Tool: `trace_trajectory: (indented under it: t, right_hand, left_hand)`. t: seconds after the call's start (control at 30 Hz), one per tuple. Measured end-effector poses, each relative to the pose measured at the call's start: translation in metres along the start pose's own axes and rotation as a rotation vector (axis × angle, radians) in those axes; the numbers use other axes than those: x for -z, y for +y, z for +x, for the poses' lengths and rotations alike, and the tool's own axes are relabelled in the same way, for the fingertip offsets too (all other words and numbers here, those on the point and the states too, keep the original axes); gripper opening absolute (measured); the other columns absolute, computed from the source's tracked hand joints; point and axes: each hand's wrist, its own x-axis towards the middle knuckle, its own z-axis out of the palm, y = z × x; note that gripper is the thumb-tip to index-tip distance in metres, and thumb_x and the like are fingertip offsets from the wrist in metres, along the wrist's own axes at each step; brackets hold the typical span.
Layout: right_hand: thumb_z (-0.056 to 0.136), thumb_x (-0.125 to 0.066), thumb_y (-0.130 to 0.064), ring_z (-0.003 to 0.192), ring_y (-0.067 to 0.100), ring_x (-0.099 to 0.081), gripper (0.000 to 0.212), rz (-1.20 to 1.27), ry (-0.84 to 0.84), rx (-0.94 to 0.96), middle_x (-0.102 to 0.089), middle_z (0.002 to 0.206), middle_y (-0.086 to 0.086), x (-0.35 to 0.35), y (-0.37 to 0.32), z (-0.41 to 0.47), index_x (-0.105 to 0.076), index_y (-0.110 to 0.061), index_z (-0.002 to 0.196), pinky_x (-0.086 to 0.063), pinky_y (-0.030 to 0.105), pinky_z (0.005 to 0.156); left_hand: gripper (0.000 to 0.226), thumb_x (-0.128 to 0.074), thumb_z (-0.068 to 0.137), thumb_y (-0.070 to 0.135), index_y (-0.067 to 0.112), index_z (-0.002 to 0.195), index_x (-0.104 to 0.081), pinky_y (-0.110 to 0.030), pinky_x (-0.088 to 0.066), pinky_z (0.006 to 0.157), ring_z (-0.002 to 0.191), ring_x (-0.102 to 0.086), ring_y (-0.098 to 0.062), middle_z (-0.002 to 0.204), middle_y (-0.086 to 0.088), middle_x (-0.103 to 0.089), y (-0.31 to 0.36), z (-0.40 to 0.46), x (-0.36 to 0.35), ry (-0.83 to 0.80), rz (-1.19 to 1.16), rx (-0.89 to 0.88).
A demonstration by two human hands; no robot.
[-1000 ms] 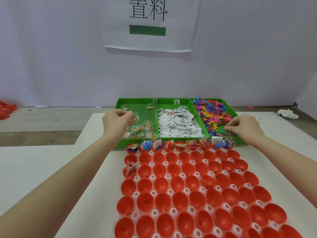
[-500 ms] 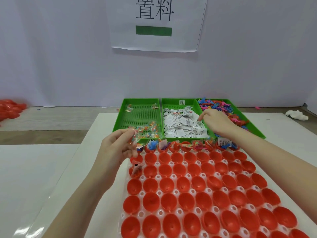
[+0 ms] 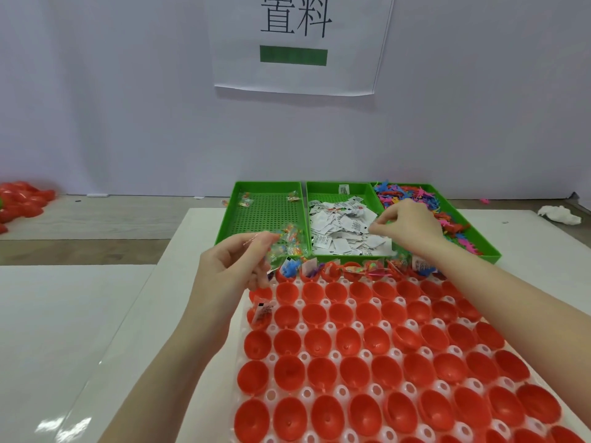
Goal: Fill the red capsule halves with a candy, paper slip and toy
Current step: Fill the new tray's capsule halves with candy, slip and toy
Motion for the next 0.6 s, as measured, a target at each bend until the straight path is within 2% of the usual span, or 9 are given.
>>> trace_trajectory:
  t: [0.03,0.1,0.13,0.2,0.27,0.33,0.43,0.53,0.6]
  right_hand:
    - [0.078,-0.072,-0.030,0.059,0.005,-0.048,0.017,0.125,0.025,0.001,-0.054,0.060,-0.012,0.005,-0.005,-0.003,-0.073,-0.013,0.083,-0.040,0.028,0.070]
    - [0.078,-0.072,-0.026,0.069,0.002,-0.055,0.017,0.458,-0.060,0.001,-0.062,0.071,-0.010,0.018,-0.022,-0.016,-0.072,-0.010,0.084,-0.040,0.026,0.073]
    - [0.077,-0.071,-0.026,0.063,-0.003,-0.053,0.013,0.603,-0.156,0.033,-0.061,0.067,-0.014,0.025,-0.032,-0.026,-0.071,-0.013,0.080,-0.039,0.023,0.068]
    - [0.075,-0.070,-0.030,0.047,-0.001,-0.041,0.012,0.730,-0.380,0.154,-0.051,0.056,-0.014,0.041,-0.052,-0.049,-0.069,-0.018,0.071,-0.033,0.017,0.054]
    - [0.076,-0.070,-0.030,0.048,0.002,-0.034,0.012,0.725,-0.547,0.286,-0.045,0.057,-0.007,0.052,-0.068,-0.072,-0.069,-0.022,0.067,-0.029,0.014,0.050]
    - [0.079,-0.068,-0.027,0.051,0.005,-0.032,0.015,0.660,-0.620,0.373,-0.037,0.054,-0.005,0.057,-0.081,-0.088,-0.068,-0.020,0.066,-0.026,0.014,0.051]
    - [0.083,-0.064,-0.021,0.050,0.006,-0.033,0.017,0.556,-0.610,0.377,-0.035,0.049,-0.009,0.058,-0.094,-0.096,-0.065,-0.014,0.068,-0.026,0.015,0.051]
    - [0.085,-0.062,-0.017,0.049,-0.001,-0.046,0.016,0.576,-0.580,0.388,-0.050,0.054,-0.007,0.059,-0.102,-0.098,-0.065,-0.010,0.071,-0.034,0.008,0.053]
    - [0.086,-0.061,-0.017,0.046,-0.004,-0.046,0.016,0.583,-0.563,0.410,-0.048,0.055,-0.005,0.058,-0.105,-0.099,-0.065,-0.009,0.072,-0.034,0.005,0.050]
  left_hand:
    - [0.041,-0.061,0.068,0.040,0.001,0.080,-0.067,-0.013,-0.039,0.047,0.044,-0.043,-0.003,0.049,0.007,-0.048,0.000,0.000,0.000,0.004,0.016,-0.020]
    - [0.046,-0.061,0.070,0.040,-0.006,0.072,-0.061,-0.011,-0.040,0.051,0.043,-0.040,-0.004,0.046,0.006,-0.044,0.001,-0.001,-0.001,0.009,0.045,-0.035]
    - [0.043,-0.060,0.073,0.039,-0.004,0.066,-0.060,-0.011,-0.041,0.052,0.043,-0.040,-0.004,0.046,0.005,-0.044,0.002,-0.002,-0.002,0.003,0.055,-0.025]
    - [0.037,-0.058,0.082,0.033,0.006,0.058,-0.056,-0.014,-0.044,0.057,0.045,-0.042,-0.004,0.047,0.005,-0.045,0.004,-0.003,-0.005,-0.034,0.083,0.016]
    - [0.034,-0.053,0.088,0.028,0.008,0.062,-0.058,-0.021,-0.043,0.060,0.048,-0.047,-0.006,0.050,0.005,-0.050,0.008,-0.004,-0.007,-0.098,0.087,0.080]
    - [0.029,-0.051,0.090,0.025,0.007,0.070,-0.062,-0.022,-0.042,0.059,0.050,-0.050,-0.006,0.053,0.006,-0.053,0.014,-0.008,-0.010,-0.203,0.072,0.124]
    - [0.028,-0.050,0.084,0.029,0.007,0.074,-0.065,-0.016,-0.043,0.053,0.052,-0.051,-0.005,0.057,0.006,-0.055,0.027,-0.015,-0.013,-0.358,0.033,0.129]
    - [0.032,-0.046,0.077,0.037,0.011,0.077,-0.065,-0.014,-0.043,0.050,0.052,-0.052,-0.006,0.059,0.006,-0.057,0.037,-0.017,-0.011,-0.393,-0.014,0.144]
    - [0.033,-0.045,0.077,0.041,0.014,0.077,-0.065,-0.015,-0.043,0.051,0.051,-0.052,-0.006,0.056,0.007,-0.056,0.039,-0.017,-0.009,-0.400,-0.004,0.153]
